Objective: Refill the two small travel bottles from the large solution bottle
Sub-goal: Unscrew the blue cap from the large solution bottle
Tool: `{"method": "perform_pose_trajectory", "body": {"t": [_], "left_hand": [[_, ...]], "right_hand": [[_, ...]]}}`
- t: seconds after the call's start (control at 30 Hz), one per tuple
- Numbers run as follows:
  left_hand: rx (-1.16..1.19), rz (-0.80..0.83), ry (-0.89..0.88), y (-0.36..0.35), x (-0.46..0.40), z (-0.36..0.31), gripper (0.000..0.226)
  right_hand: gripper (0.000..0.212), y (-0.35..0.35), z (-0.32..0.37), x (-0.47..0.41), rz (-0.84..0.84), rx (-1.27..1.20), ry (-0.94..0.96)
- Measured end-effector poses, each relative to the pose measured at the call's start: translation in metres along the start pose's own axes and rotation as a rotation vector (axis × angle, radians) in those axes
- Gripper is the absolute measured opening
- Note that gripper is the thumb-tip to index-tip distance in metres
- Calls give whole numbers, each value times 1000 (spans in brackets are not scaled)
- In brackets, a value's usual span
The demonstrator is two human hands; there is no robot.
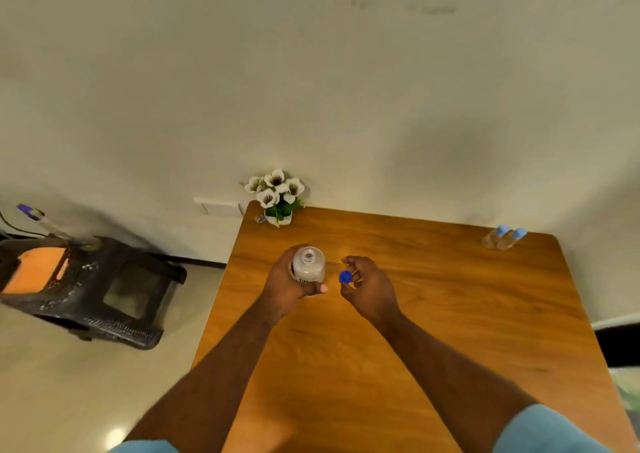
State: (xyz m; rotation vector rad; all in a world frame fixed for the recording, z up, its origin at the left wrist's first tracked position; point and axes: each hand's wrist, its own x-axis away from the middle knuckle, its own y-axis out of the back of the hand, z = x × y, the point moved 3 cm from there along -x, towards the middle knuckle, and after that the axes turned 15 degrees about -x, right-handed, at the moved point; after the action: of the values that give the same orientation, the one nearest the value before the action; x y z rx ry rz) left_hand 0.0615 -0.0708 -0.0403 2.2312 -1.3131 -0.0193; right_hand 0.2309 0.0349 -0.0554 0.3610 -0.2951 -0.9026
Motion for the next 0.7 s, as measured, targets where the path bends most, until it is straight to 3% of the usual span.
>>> {"method": "perform_pose_trajectory", "body": {"t": [0.27, 0.7], "left_hand": [[-13, 11, 53, -3, -19, 50, 93], [-35, 48, 19, -5, -25, 76, 91]], "right_hand": [[63, -45, -36, -2, 34, 34, -179], [53, -68, -60, -7, 28, 129, -205]]}}
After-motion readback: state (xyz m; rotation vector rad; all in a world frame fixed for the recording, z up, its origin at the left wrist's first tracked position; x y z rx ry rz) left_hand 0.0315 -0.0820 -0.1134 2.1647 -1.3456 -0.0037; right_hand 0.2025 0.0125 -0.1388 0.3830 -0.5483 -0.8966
